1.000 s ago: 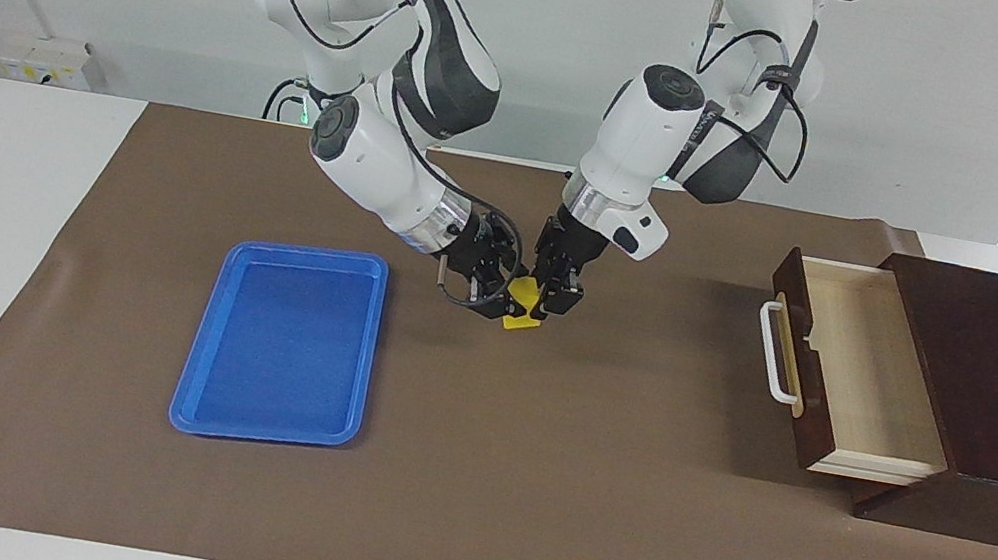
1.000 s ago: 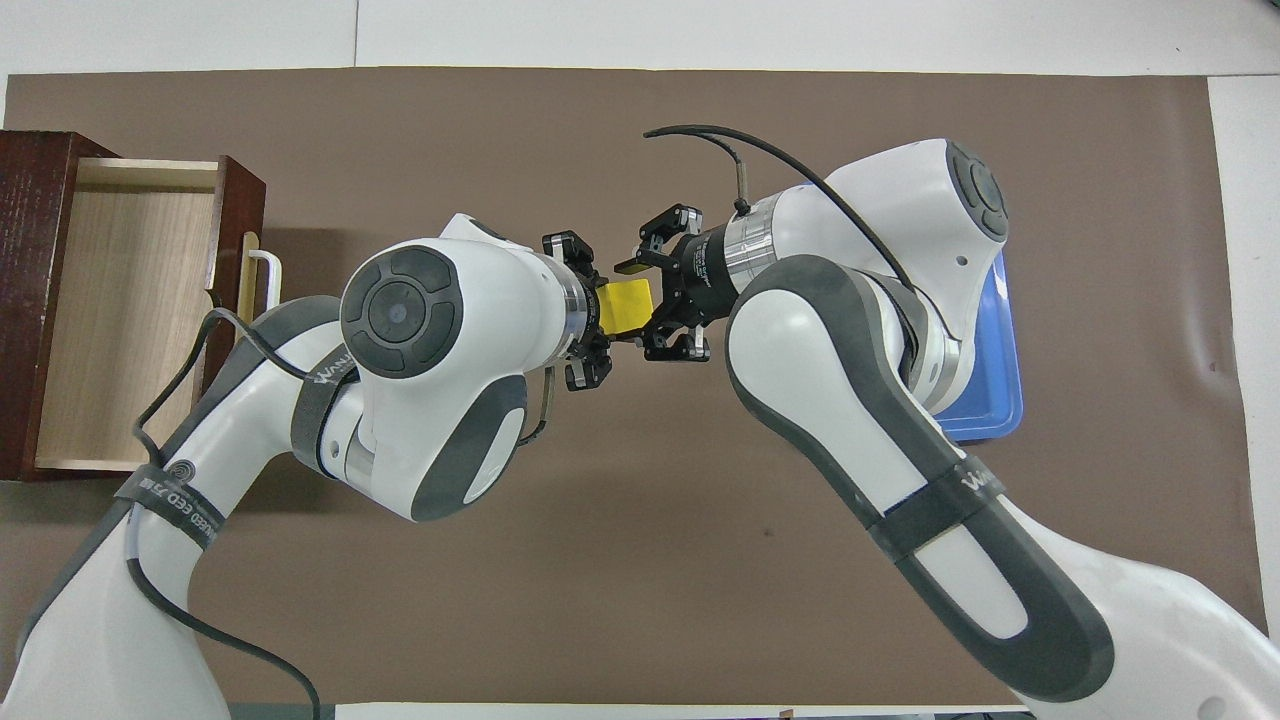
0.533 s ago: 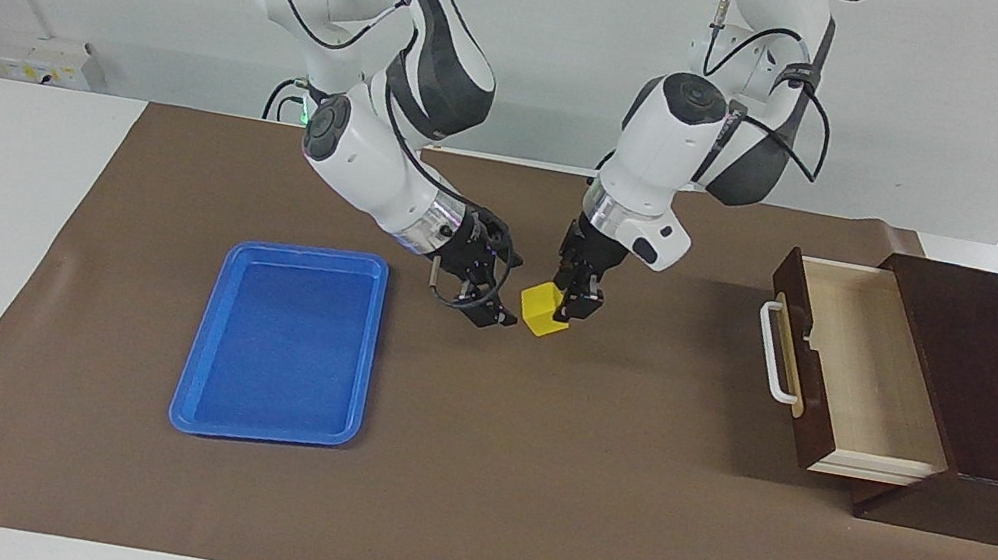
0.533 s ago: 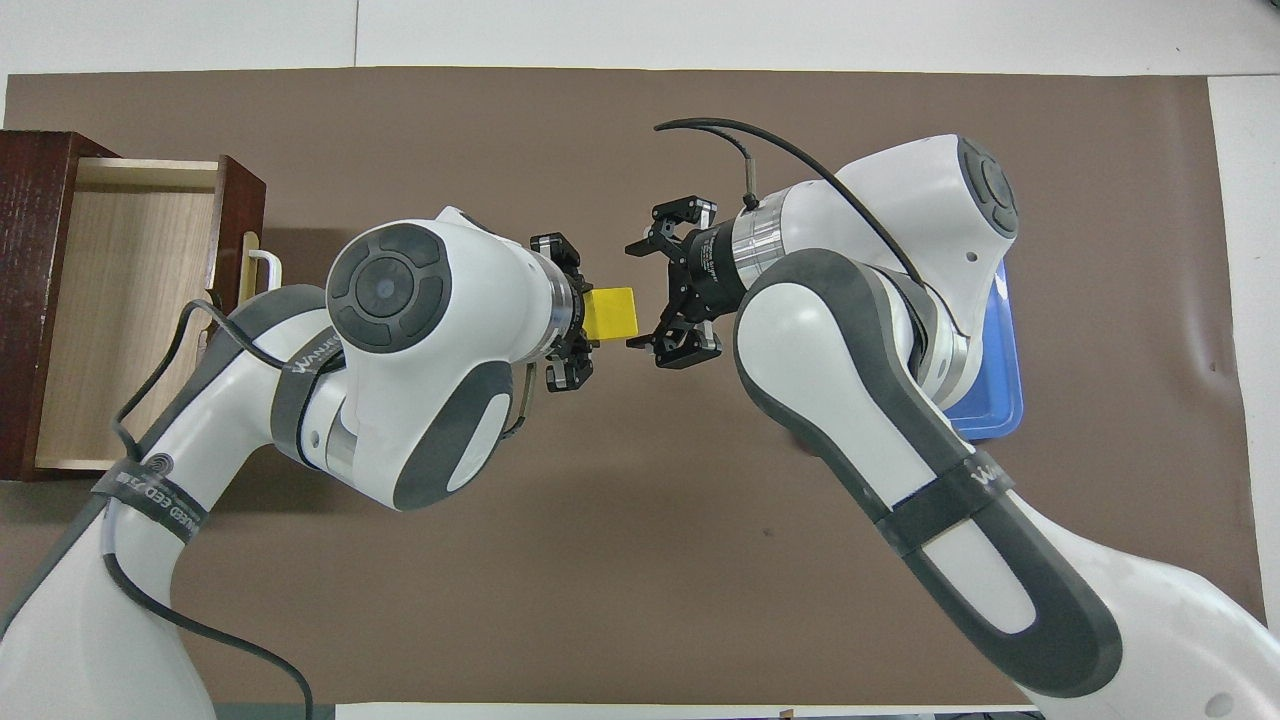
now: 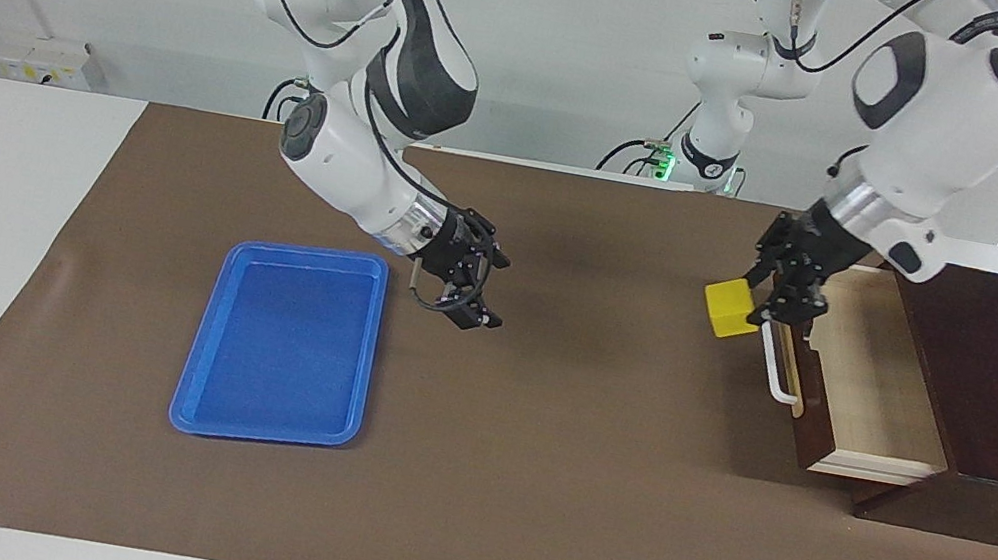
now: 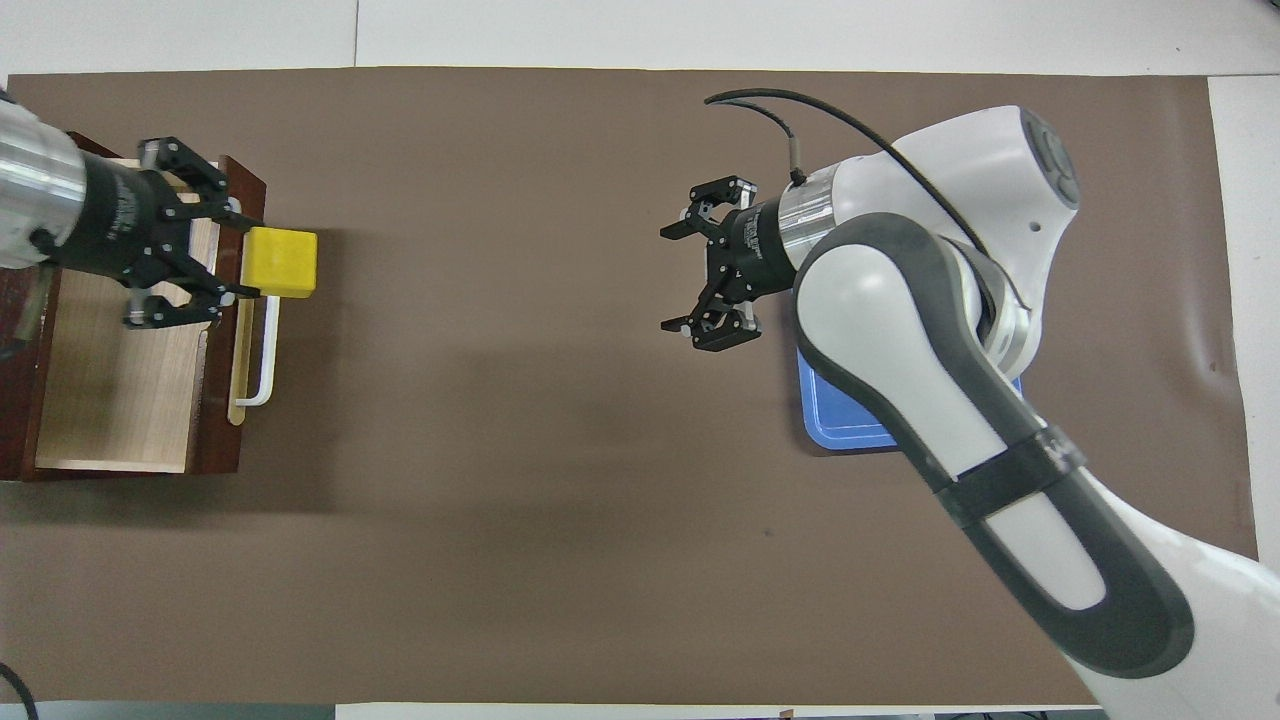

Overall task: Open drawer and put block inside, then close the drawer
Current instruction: 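Lower the cube into the open drawer with the left gripper while the right gripper withdraws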

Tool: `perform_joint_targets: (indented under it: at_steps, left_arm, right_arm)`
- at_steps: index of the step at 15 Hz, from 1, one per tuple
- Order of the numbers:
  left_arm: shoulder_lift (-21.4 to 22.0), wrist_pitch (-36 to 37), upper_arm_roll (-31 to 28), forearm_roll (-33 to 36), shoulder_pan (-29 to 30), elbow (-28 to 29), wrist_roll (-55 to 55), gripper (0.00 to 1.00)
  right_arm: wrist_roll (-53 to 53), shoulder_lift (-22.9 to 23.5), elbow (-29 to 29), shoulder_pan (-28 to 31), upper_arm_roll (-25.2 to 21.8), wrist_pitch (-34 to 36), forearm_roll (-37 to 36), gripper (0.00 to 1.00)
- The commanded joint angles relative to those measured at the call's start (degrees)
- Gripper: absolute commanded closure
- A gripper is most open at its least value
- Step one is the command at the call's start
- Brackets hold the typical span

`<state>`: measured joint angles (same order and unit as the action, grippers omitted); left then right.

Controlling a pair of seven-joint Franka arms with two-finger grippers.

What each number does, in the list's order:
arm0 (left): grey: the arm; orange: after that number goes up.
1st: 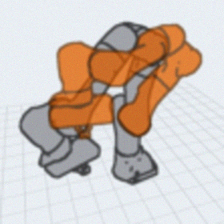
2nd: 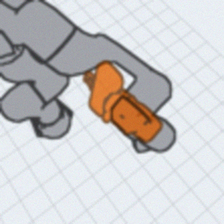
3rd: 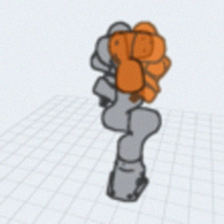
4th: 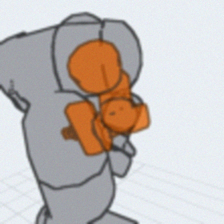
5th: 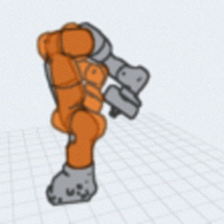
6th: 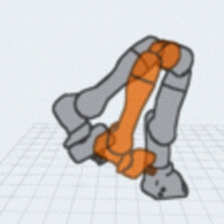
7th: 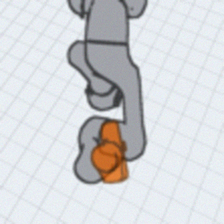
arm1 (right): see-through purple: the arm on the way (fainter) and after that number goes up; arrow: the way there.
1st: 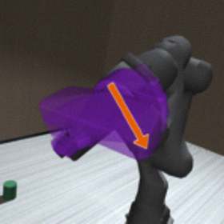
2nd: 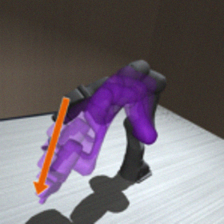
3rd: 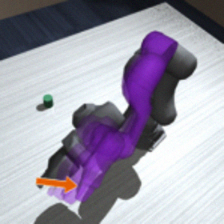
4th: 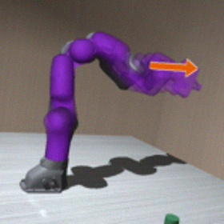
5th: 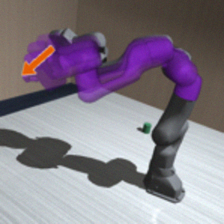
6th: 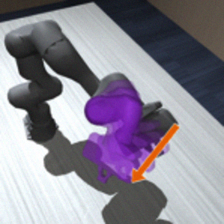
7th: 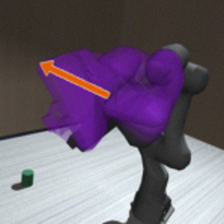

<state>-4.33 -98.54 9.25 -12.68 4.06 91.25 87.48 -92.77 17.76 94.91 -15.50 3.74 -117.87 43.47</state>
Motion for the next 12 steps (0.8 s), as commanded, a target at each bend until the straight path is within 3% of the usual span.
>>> perform_joint_targets:
  at_steps: [1,3,6,8,12]
  left_arm:
    - [-0.8,3.1,0.7,-1.0,7.1,-1.5,-9.0,1.0]
    - [-0.3,2.6,0.7,-0.5,10.6,-0.5,-15.3,1.0]
    - [2.7,-5.1,0.3,5.7,12.6,8.6,-23.7,1.0]
    - [3.6,-10.7,0.2,7.4,13.0,14.4,-24.7,1.0]
    - [3.8,-14.6,0.3,10.2,12.6,20.0,-24.5,1.0]
  right_arm:
    - [0.1,-1.4,-3.7,6.0,0.4,8.2,-3.7,0.0]
    - [0.1,-1.5,-5.9,8.9,0.3,12.5,-5.7,0.0]
    - [1.3,-2.1,-7.2,13.5,0.3,18.6,-6.2,0.0]
    - [6.3,-2.1,-8.9,15.7,0.2,24.1,-8.3,0.0]
    - [18.0,-2.9,-11.8,19.7,-0.3,34.1,-15.4,0.0]
